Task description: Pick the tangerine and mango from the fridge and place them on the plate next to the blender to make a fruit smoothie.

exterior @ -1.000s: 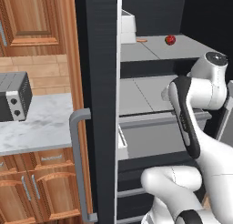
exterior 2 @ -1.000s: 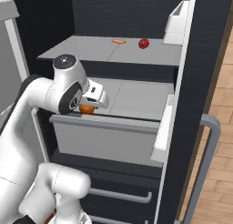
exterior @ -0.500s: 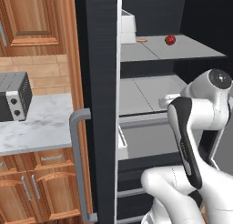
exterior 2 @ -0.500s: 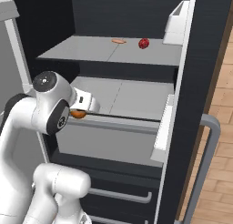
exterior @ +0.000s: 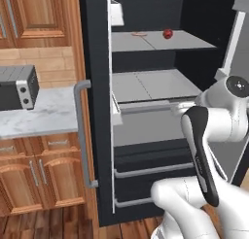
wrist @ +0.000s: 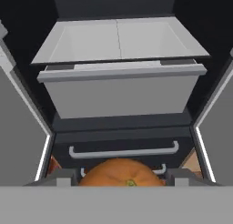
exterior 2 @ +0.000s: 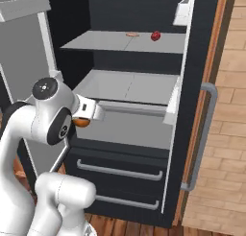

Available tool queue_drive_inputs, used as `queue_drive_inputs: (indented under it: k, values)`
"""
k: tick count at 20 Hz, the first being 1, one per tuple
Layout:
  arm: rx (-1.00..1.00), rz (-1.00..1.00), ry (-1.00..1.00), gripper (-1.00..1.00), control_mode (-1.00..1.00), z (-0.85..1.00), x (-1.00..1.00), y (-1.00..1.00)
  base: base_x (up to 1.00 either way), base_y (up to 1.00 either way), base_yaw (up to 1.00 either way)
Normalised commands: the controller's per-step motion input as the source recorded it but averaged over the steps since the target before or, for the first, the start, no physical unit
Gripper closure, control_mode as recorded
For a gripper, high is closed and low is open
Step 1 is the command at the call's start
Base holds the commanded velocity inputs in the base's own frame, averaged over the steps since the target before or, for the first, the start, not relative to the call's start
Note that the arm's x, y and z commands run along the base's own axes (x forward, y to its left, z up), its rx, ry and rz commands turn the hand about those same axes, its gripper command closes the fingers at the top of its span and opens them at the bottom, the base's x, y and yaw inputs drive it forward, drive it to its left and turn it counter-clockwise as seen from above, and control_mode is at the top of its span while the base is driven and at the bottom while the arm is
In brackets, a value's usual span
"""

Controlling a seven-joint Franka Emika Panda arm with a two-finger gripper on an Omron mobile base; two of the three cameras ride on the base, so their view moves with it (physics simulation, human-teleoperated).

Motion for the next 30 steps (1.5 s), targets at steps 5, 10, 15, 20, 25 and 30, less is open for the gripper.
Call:
queue_drive_inputs:
  k: [5,10,15,20,25,30]
  values:
    - [0.0,0.0,0.0,1.0,1.0,0.0,0.0,0.0,-0.56,0.03,0.2]
    - [0.0,0.0,0.0,1.0,1.0,0.0,0.0,0.0,-0.53,0.01,0.65]
    - [0.0,0.0,0.0,1.0,1.0,0.0,0.0,0.0,-0.6,0.0,0.91]
    - [0.0,0.0,0.0,1.0,1.0,0.0,0.0,0.0,-0.44,0.0,0.99]
    - [0.0,0.0,0.0,1.0,1.0,0.0,0.0,0.0,-0.24,0.02,1.0]
    - [0.0,0.0,0.0,1.0,1.0,0.0,0.0,0.0,-0.13,0.05,0.97]
